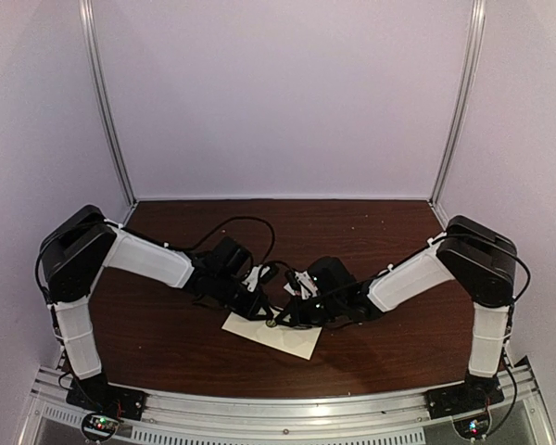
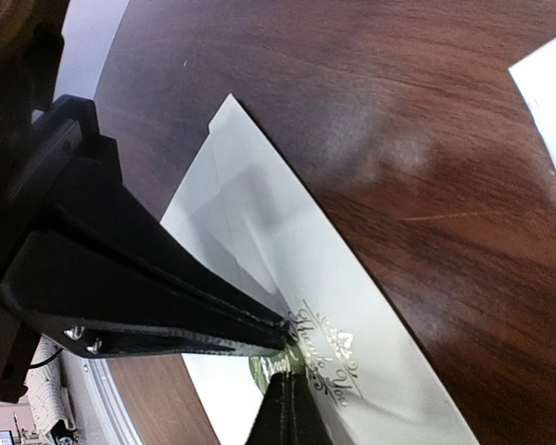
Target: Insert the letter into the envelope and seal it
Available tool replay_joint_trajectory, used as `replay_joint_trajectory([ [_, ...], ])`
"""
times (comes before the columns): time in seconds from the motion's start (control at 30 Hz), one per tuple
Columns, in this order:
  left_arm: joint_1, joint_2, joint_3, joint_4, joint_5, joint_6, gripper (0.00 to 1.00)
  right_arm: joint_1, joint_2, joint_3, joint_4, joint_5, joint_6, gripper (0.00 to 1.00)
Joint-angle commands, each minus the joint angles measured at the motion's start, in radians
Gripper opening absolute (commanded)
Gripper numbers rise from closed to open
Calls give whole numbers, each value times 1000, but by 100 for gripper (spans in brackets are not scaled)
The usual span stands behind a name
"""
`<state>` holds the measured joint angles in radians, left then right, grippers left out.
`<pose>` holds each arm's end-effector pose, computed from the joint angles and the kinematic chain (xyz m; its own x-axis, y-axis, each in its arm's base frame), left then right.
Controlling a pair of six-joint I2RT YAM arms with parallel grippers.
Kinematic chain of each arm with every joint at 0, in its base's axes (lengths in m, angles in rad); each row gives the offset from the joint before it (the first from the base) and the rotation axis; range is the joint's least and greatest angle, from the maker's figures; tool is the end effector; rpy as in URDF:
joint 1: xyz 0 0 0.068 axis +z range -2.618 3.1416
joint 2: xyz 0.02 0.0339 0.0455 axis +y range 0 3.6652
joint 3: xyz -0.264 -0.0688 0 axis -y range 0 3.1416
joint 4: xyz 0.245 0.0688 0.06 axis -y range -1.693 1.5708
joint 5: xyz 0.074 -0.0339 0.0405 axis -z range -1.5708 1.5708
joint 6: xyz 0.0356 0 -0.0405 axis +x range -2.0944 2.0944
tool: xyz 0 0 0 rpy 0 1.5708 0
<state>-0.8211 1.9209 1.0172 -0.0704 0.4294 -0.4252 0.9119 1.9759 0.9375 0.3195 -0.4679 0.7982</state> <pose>0.2406 -0.2802 0.1181 -0.8537 0.3666 -0.3698 0.5189 0.6582 -0.5455 0.2198 0.3100 0.1058 -0.9356 -0.1643 -0.3126 -0.3489 0.5670 0.7462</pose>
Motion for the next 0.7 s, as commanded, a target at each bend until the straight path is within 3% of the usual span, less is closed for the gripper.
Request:
replay_joint_trajectory([
  [0.0, -7, 50, -46, -78, -51, -4, 0, -11, 10, -85, -175, 83, 14, 0],
  [0.3, -7, 32, -57, -74, -48, -9, 0, -13, -62, -106, -133, 49, 16, 0],
  [0.67, -7, 22, -56, -67, -47, -7, 0, 2, -77, 18, -72, -47, 7, 0],
])
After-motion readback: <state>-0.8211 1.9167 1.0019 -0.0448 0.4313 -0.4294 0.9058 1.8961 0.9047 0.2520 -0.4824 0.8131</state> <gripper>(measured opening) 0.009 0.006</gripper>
